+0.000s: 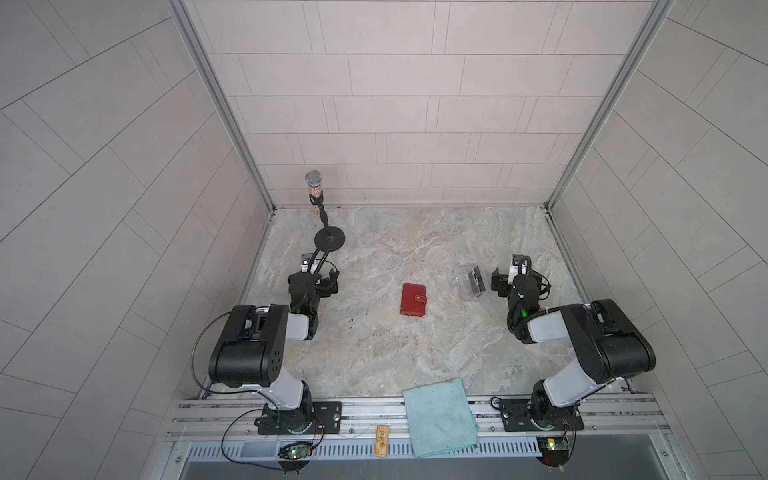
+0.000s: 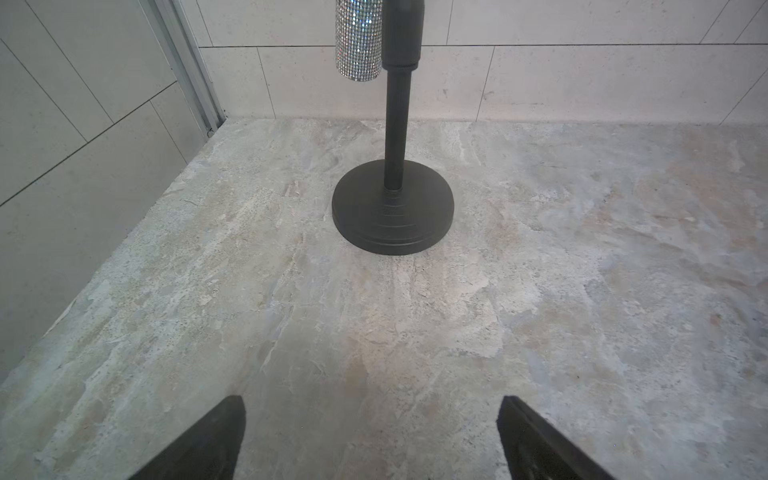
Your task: Put the credit cards into the card holder
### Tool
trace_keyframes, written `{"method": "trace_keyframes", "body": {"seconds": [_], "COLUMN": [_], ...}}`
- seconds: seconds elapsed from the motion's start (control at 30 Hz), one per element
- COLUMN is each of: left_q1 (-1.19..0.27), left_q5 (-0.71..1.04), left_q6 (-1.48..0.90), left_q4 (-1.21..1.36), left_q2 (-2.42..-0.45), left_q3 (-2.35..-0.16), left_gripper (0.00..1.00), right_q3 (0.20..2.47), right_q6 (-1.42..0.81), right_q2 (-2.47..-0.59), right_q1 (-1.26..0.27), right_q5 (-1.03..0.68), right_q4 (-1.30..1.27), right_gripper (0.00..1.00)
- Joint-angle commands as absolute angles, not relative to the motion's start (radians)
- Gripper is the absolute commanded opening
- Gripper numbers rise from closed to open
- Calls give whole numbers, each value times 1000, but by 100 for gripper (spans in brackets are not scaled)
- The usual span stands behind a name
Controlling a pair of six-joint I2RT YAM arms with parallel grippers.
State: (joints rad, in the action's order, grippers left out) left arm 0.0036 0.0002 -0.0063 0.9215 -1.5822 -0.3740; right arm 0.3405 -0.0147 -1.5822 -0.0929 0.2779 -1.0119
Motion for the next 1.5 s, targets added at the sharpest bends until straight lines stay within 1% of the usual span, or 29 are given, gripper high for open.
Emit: {"method": "trace_keyframes", "body": {"seconds": [0.0,0.8,0.87,0.93,1.17,1.27,1.33,1.4,1.47], "left_q1": [0,1,0,1,0,0,1,0,-1], "left_q5": [8,8,-2,-56,-222,-271,-306,-274,-178], "left_q6": [2,0,-1,-24,-78,-111,-167,-227,-267], "left_q4": [924,926,930,919,801,683,558,464,468], "left_q2": [-1583,-1582,-1580,-1554,-1417,-1353,-1310,-1271,-1251], "left_q3": [-395,-394,-391,-387,-385,-408,-449,-485,-487], "left_gripper": [100,100,100,100,100,100,100,100,100], "right_q3": [353,351,345,330,367,431,466,511,552], "right_q6": [-5,-4,-2,-19,-49,-178,-202,-212,-213], "right_q2": [-1583,-1583,-1582,-1553,-1342,-1257,-1217,-1186,-1172], "right_q1": [-94,-95,-100,-104,-108,-107,-107,-106,-108], "right_q5": [295,297,328,380,481,553,525,470,412], "right_q4": [-1009,-1014,-1028,-1033,-787,-556,-453,-349,-272], "right_gripper": [100,100,100,100,100,100,100,100,100]}}
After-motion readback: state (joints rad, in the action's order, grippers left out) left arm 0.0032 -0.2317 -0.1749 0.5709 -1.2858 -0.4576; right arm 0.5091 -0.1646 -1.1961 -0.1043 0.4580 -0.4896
